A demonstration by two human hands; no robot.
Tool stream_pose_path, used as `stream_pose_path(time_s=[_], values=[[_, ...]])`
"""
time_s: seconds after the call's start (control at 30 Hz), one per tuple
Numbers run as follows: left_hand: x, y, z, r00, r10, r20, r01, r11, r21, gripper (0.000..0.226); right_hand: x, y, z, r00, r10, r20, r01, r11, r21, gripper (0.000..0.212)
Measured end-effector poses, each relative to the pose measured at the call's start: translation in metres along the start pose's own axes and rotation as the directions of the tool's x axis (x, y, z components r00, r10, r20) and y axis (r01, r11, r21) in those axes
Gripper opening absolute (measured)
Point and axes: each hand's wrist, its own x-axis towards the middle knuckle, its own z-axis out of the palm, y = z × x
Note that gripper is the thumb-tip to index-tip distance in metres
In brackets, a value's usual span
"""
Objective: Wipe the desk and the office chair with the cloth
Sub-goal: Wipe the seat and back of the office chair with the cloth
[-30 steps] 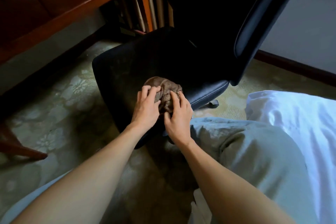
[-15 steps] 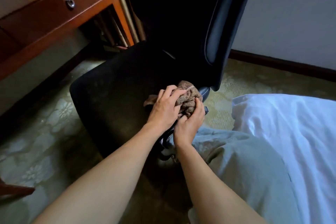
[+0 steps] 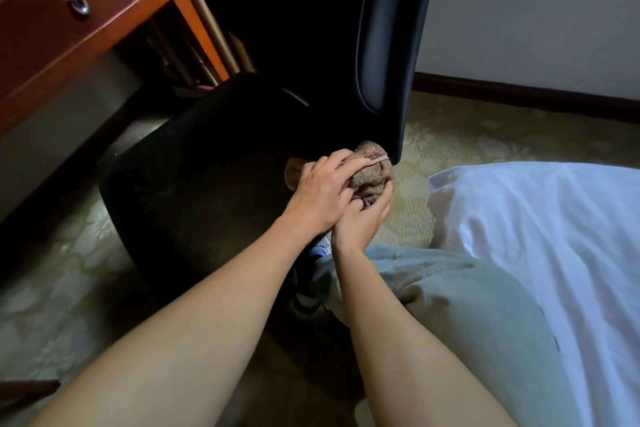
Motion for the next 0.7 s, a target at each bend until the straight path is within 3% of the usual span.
stream_pose_path(time_s=[0.3,0.7], values=[[-0.030,0.000,-0.006,0.999,-0.040,-0.008,0.038,0.987,-0.156,0.056,-0.030,0.005,-0.012,0.995,0.062,0.073,-0.064,0.998,0.017,0.065],[-0.117,-0.008,-0.026,0.989,-0.144,-0.025,0.139,0.980,-0.145,0.059,-0.104,0.016,-0.030,0.958,0.086,0.272,-0.051,0.990,-0.135,0.066]])
